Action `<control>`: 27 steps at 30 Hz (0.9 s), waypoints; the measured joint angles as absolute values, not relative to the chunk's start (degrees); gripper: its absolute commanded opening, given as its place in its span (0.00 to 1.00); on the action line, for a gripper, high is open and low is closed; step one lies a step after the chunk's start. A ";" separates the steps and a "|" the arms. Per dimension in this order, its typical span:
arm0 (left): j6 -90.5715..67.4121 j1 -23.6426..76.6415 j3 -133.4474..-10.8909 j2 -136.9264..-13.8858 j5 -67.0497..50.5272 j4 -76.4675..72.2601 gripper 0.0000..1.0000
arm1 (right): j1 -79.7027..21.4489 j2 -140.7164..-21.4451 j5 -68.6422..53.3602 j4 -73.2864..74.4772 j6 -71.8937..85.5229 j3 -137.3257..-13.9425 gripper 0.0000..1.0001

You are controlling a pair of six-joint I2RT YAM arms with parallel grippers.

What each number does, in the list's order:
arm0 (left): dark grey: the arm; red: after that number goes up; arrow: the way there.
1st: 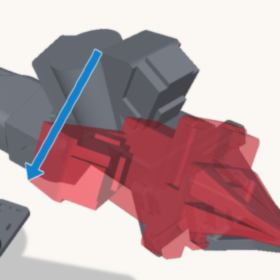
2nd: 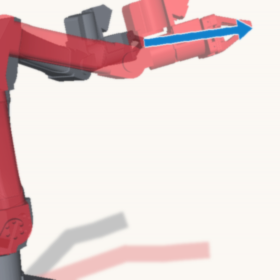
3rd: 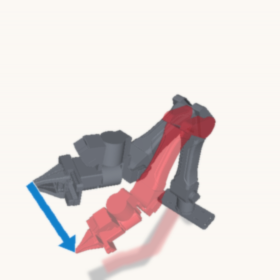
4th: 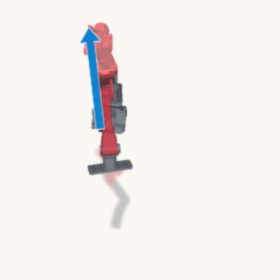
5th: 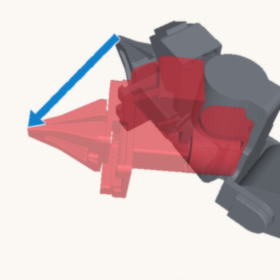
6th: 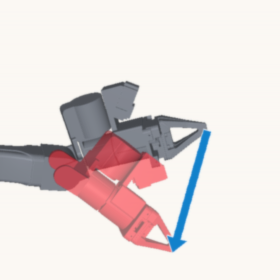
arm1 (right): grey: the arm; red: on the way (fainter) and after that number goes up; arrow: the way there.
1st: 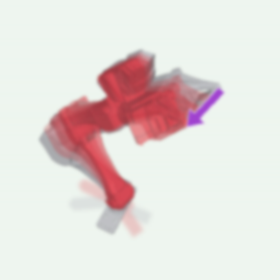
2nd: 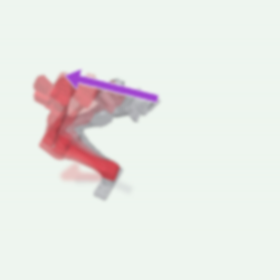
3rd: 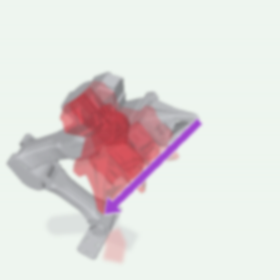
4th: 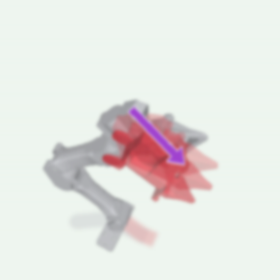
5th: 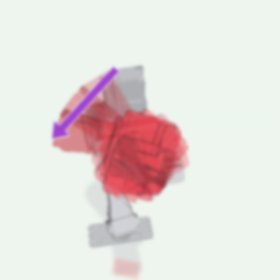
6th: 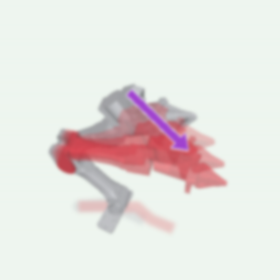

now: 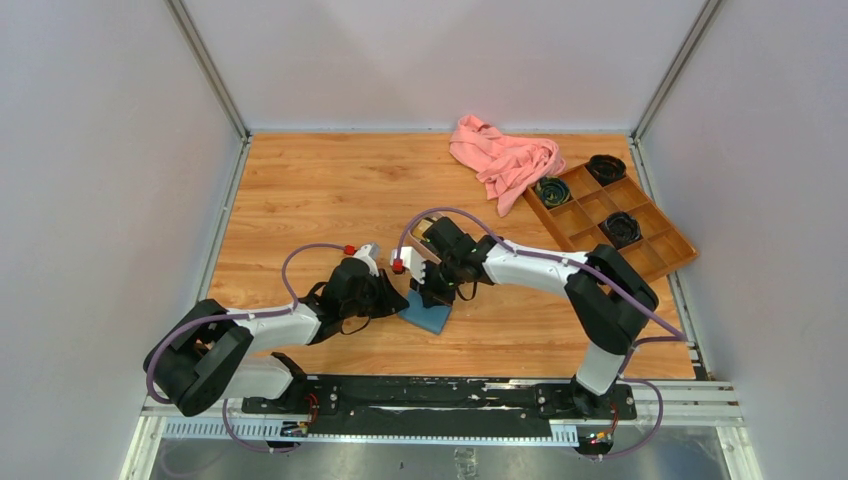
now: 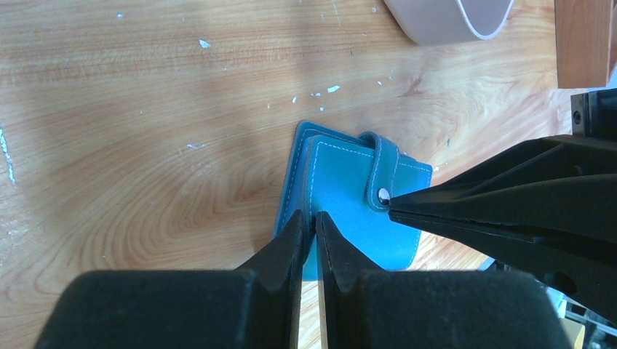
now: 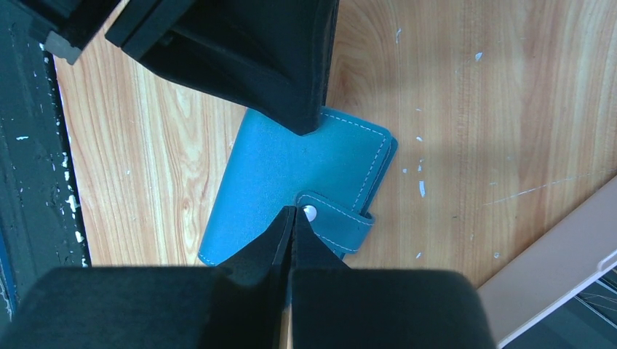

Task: Put the credit cards into the card holder
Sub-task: Close the card holder at the center of the board.

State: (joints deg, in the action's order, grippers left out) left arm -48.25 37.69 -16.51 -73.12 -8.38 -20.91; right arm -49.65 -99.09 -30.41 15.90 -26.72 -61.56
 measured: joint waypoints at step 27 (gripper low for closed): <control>-48.23 37.69 -16.51 -73.12 -8.38 -20.88 0.10 | -49.93 -103.02 -30.24 20.71 -24.75 -65.56 0.00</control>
State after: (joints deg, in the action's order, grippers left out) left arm -48.23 37.69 -16.51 -73.12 -8.38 -20.88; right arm -49.93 -103.02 -30.24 20.71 -24.75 -65.56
